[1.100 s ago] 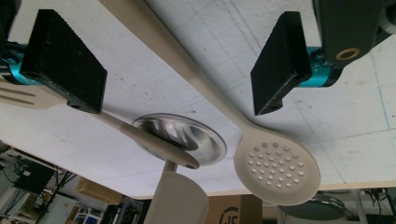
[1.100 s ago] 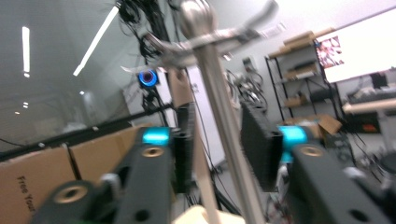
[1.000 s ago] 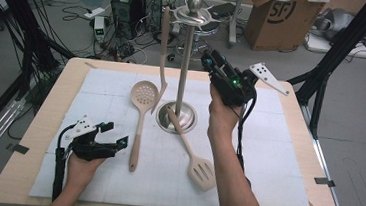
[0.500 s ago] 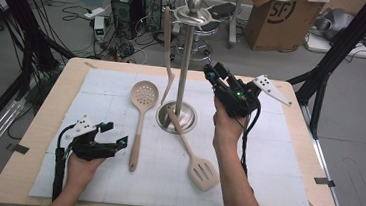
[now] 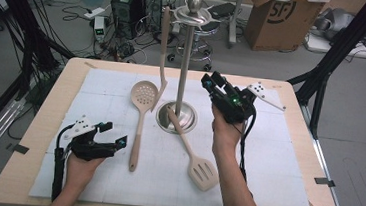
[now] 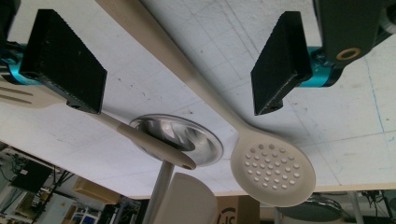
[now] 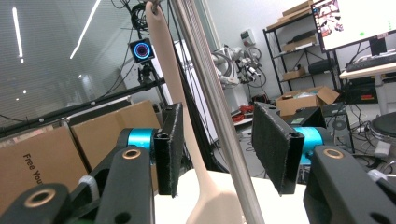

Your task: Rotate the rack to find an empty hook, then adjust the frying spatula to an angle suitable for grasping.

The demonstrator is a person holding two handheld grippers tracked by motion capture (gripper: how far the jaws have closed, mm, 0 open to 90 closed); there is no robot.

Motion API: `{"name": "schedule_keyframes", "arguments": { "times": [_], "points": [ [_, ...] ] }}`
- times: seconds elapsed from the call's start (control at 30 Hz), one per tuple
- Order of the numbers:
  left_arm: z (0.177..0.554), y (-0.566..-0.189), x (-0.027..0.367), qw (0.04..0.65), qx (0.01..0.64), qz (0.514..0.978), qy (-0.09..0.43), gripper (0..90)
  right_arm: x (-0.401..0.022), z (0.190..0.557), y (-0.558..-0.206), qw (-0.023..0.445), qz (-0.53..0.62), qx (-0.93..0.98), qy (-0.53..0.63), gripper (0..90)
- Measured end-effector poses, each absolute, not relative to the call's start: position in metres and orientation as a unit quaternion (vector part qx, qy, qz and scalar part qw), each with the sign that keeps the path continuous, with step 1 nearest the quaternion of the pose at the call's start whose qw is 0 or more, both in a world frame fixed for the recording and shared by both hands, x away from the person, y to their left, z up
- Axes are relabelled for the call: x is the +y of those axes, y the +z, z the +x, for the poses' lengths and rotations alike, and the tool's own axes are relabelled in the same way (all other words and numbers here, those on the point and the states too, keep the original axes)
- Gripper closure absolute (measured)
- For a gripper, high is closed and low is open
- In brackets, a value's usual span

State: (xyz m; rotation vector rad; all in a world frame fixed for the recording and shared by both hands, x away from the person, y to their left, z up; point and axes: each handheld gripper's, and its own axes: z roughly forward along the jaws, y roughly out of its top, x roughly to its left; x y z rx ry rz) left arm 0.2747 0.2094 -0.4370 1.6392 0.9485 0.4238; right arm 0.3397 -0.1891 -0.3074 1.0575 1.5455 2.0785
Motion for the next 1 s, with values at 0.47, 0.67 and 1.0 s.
{"name": "schedule_keyframes", "arguments": {
  "times": [0.47,0.67,1.0],
  "points": [
    [0.276,-0.437,0.209,0.565,0.404,0.697,0.182,18.8,-0.179,0.331,-0.337,0.135,0.372,0.584,0.709,50.8],
    [0.275,-0.437,0.209,0.564,0.403,0.697,0.182,18.8,-0.171,0.332,-0.35,0.11,0.383,0.613,0.682,50.6],
    [0.276,-0.437,0.208,0.566,0.402,0.696,0.184,18.8,-0.162,0.333,-0.376,0.08,0.385,0.663,0.637,72.9]
  ]
}}
